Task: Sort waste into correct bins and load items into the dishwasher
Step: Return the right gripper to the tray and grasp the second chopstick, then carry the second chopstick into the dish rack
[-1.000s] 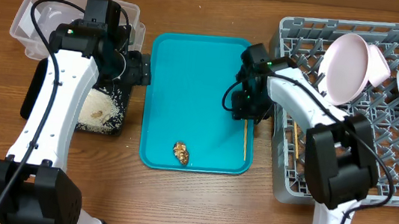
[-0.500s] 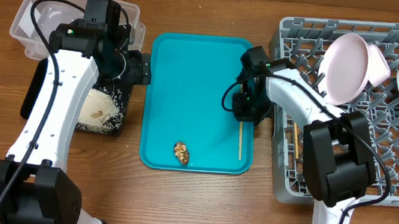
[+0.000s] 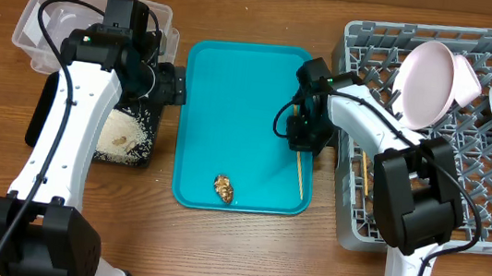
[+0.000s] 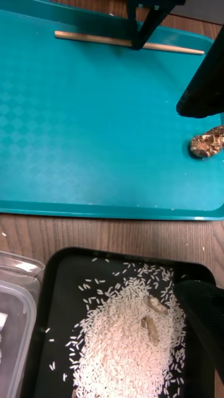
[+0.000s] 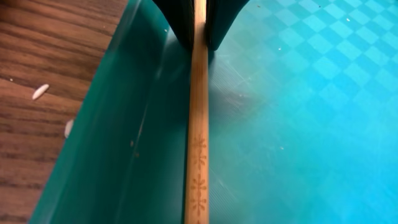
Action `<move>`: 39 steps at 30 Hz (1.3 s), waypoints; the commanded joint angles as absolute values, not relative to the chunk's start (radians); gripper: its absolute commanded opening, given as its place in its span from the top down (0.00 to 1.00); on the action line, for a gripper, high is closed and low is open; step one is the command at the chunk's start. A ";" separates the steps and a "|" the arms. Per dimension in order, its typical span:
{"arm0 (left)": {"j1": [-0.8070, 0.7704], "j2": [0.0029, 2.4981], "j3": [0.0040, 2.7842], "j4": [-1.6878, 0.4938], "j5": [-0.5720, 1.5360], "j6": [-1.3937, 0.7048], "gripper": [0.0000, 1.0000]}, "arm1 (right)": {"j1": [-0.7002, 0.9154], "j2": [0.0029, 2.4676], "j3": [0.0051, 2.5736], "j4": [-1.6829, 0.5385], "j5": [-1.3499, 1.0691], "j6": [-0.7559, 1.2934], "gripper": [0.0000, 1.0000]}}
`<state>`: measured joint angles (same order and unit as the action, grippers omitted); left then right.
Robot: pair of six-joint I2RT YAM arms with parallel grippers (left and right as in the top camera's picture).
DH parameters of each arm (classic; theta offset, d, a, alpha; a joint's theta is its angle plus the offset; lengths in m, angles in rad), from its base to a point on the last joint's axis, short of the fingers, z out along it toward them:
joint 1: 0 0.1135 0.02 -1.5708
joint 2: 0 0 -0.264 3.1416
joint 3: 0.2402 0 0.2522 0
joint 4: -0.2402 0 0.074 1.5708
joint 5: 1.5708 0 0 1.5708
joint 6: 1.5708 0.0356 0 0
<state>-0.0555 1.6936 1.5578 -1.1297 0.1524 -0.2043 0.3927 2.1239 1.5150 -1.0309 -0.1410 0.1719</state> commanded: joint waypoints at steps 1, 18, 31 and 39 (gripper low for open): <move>-0.059 1.704 1.573 -1.128 0.146 -0.206 0.14 | 0.393 2.155 1.490 -1.046 -0.106 0.188 0.96; -0.060 1.704 1.573 -1.127 0.151 -0.207 0.13 | 0.269 1.858 1.830 -1.293 -0.091 0.025 0.96; -0.087 1.712 1.573 -1.129 0.242 -0.226 0.15 | 0.100 1.854 1.645 -1.336 -0.057 -0.088 0.96; -0.202 1.713 1.533 -1.131 0.227 -0.226 0.14 | 0.102 1.855 1.544 -1.280 -0.072 -0.087 0.89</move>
<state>-0.1558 1.7031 1.5558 -1.1305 0.2169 -0.2111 0.0956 1.8526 1.5505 -1.2896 -0.0639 -0.0772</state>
